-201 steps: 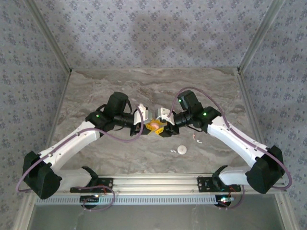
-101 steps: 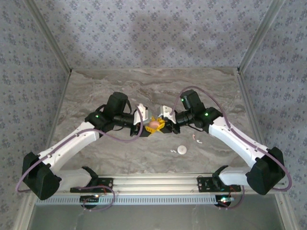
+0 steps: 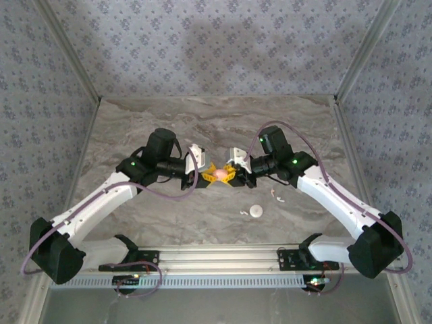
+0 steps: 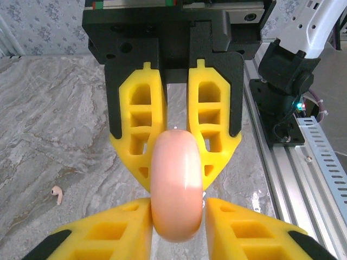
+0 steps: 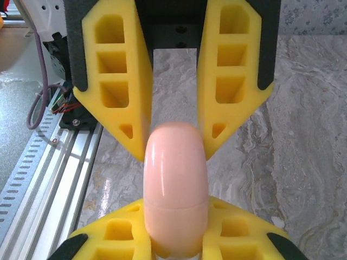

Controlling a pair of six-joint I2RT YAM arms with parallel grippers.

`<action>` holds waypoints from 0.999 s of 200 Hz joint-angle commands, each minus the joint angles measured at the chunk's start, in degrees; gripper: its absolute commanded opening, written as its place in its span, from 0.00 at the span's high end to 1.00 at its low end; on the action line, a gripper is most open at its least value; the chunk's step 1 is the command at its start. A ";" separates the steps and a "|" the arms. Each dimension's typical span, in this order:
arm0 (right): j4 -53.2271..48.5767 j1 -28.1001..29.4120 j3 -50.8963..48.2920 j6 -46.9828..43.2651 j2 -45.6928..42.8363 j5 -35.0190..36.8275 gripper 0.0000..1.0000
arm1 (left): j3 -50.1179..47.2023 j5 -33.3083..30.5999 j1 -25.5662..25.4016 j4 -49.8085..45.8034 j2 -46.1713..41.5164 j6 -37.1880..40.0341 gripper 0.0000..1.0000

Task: Insert wireless bluetooth earbuds into charging case

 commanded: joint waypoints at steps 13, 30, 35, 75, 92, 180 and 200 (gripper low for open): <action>0.81 -0.40 -0.05 0.78 -0.90 -0.84 0.83 | 0.51 2.28 0.01 -0.35 -0.64 0.34 0.75; 0.75 -0.37 0.03 0.95 -1.08 -0.07 0.74 | 0.26 0.48 -0.06 0.22 -0.65 -0.16 0.77; 0.68 -0.43 0.11 0.90 -1.24 0.42 0.68 | 0.17 0.10 -0.10 -0.05 -0.69 0.11 0.78; -4.05 -0.37 2.41 -0.51 -3.72 8.57 0.51 | 2.19 -4.54 -0.15 -6.63 -0.56 5.16 0.79; -4.83 0.34 3.42 -0.24 -4.56 12.01 0.50 | 2.45 -6.72 -0.27 -8.13 -0.77 6.28 0.79; -9.02 7.61 10.61 -4.95 3.31 14.75 0.48 | 4.16 -8.97 -1.09 -12.73 -0.27 9.55 0.79; -9.02 7.97 11.18 -5.09 4.47 13.50 0.49 | 4.21 -8.93 -1.16 -13.02 -0.39 9.50 0.79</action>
